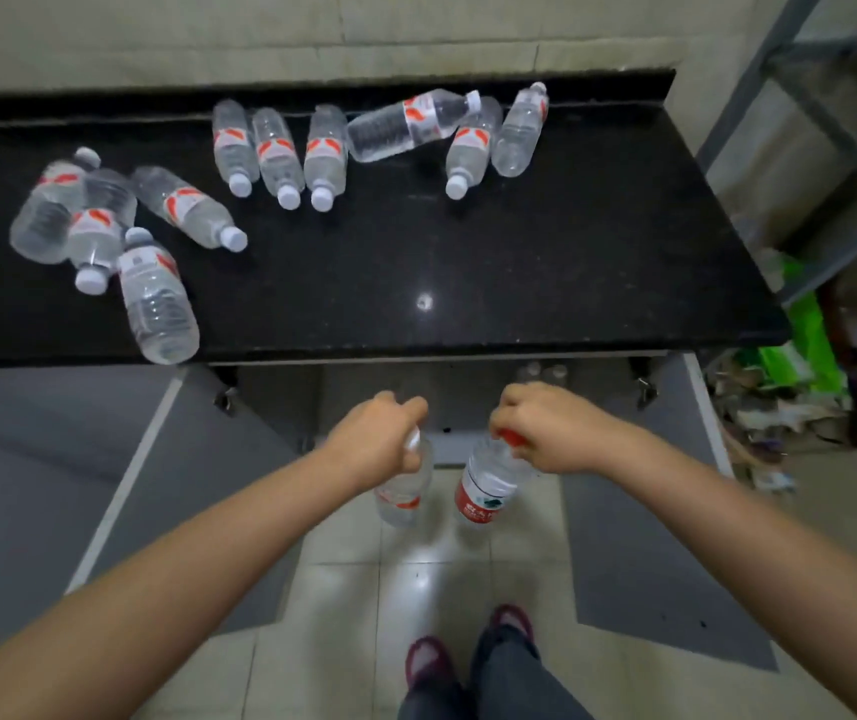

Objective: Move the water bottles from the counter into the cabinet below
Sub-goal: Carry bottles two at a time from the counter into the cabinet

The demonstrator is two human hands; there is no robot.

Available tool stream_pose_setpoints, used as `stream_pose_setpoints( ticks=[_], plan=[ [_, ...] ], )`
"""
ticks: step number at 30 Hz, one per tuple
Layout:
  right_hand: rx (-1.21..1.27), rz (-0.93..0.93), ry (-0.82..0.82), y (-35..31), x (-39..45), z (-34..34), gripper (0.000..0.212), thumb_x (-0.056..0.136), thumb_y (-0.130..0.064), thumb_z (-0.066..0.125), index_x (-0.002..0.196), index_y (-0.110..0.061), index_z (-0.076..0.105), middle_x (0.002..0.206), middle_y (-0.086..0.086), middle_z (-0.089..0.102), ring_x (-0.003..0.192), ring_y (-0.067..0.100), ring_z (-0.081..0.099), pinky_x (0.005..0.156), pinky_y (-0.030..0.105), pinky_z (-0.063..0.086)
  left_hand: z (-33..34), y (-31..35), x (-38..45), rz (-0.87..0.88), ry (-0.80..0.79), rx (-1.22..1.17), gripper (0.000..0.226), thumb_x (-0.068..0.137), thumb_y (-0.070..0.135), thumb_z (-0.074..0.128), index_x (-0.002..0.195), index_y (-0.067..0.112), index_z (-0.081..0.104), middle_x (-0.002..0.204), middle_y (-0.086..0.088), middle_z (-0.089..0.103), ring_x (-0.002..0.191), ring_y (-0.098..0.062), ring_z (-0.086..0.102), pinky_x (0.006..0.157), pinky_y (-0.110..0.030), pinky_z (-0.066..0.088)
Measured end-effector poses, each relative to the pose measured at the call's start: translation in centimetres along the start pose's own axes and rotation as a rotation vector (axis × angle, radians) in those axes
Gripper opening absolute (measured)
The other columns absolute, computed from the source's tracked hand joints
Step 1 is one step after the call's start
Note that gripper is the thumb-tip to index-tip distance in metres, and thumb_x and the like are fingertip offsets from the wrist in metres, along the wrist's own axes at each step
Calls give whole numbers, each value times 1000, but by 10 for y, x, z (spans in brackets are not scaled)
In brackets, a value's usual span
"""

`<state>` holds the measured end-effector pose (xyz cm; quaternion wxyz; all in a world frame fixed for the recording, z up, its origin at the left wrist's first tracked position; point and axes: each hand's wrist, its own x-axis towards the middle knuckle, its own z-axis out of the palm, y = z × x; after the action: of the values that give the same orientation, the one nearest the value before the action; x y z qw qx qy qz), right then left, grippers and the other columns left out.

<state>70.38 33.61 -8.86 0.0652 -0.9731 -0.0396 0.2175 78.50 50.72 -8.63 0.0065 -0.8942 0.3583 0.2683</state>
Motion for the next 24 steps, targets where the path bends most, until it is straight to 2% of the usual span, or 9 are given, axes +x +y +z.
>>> stream_pose_setpoints(
  ticks=[3,8,11,14,16,18,21,24],
  plan=[
    [51,33,-21,12,25,42,33,92,-10,49,125,-10,53,128,14,47,117,32,49,91,38,45,36,-3,29,-81,-51,-66,39,87,22,59,120,4,47,121,-18,52,111,-36,55,90,-36,45],
    [124,87,-36,53,79,108,34,89,-4,52,124,-5,53,129,16,44,120,29,42,90,38,44,96,0,99,-184,-55,-202,35,90,23,56,123,11,51,113,-15,47,110,-35,54,91,-34,46],
    [123,155,-58,84,126,153,35,90,-2,49,125,-4,52,131,17,45,121,31,43,92,37,44,138,-6,151,-212,-42,-167,36,92,23,52,127,17,51,124,-17,46,111,-34,54,92,-34,47],
    [114,241,-13,118,175,203,31,92,-3,45,122,-4,55,132,18,47,122,31,44,97,36,41,183,-17,211,-209,-25,-97,38,95,23,47,132,15,47,127,-20,45,112,-36,55,92,-35,48],
    [90,229,13,145,209,238,31,91,-4,47,121,-3,56,131,18,49,122,32,45,99,34,40,212,-26,258,-208,-3,-97,38,94,21,47,132,14,47,128,-22,45,113,-38,55,93,-37,48],
    [66,227,11,170,242,270,31,88,0,47,117,-2,58,126,21,51,120,34,48,98,33,41,240,-35,304,-207,32,-122,38,92,18,49,130,11,48,125,-23,46,110,-40,55,91,-39,48],
    [-16,88,181,207,293,312,22,75,9,51,91,5,67,99,27,64,99,42,60,80,33,49,282,-49,365,-202,104,-142,36,91,19,51,125,8,49,120,-23,51,110,-39,56,89,-38,49],
    [-68,134,128,235,327,343,23,90,-2,48,109,0,62,119,19,59,114,30,54,91,29,40,319,-62,411,-213,170,-160,35,91,23,52,122,7,51,118,-19,61,118,-31,50,90,-33,48]
  ],
)
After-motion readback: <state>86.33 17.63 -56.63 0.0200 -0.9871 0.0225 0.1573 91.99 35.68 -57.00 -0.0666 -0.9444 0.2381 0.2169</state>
